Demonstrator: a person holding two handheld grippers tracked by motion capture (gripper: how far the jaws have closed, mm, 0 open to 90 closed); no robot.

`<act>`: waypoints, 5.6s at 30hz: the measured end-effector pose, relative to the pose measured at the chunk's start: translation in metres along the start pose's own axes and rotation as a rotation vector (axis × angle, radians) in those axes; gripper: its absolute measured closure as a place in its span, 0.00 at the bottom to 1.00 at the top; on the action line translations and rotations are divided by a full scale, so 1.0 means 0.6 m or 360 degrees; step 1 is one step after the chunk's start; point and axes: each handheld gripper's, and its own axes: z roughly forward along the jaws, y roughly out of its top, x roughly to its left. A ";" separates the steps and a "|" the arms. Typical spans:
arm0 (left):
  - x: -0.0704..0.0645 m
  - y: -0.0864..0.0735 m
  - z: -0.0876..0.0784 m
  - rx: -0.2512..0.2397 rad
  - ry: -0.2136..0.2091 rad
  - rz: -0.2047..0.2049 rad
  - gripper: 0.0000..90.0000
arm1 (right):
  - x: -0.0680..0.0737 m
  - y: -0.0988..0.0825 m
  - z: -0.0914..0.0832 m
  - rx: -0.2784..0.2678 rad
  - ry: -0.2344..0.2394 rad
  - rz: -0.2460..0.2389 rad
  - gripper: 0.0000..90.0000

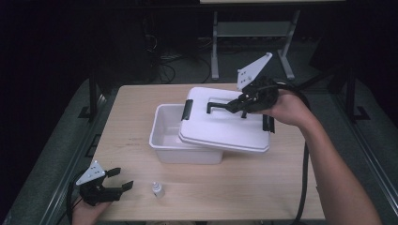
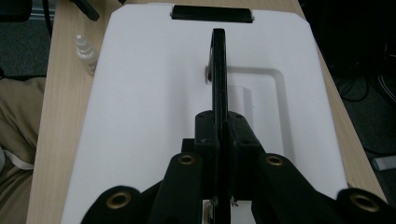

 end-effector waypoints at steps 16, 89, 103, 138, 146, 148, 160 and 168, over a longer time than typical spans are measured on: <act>-0.003 0.000 0.004 0.0022 0.0002 0.0007 0.23 | 0.032 -0.097 -0.070 0.0013 -0.0088 0.0132 0.93; -0.007 -0.002 0.002 0.0036 0.0023 0.0019 0.23 | 0.097 -0.381 0.054 0.0160 -0.0022 0.0527 0.93; -0.008 -0.002 0.005 0.0050 0.0018 0.0031 0.23 | 0.126 -0.395 0.059 0.0066 -0.0055 0.0577 0.82; -0.016 0.000 0.013 0.0082 -0.0024 0.0067 0.23 | 0.205 -0.362 0.045 -0.0127 -0.0230 0.0524 0.55; -0.019 0.000 0.014 0.0088 -0.0028 0.0076 0.23 | 0.222 -0.360 0.060 -0.0115 -0.0210 0.0504 0.53; -0.019 0.001 0.014 0.0088 -0.0028 0.0082 0.23 | 0.224 -0.359 0.064 -0.0110 -0.0206 0.0505 0.53; -0.021 0.002 0.015 0.0097 -0.0028 0.0094 0.23 | 0.223 -0.354 0.074 -0.0091 -0.0195 0.0485 0.53; -0.024 0.010 0.014 0.0105 -0.0040 0.0106 0.23 | 0.219 -0.352 0.066 -0.0080 -0.0196 0.0471 0.52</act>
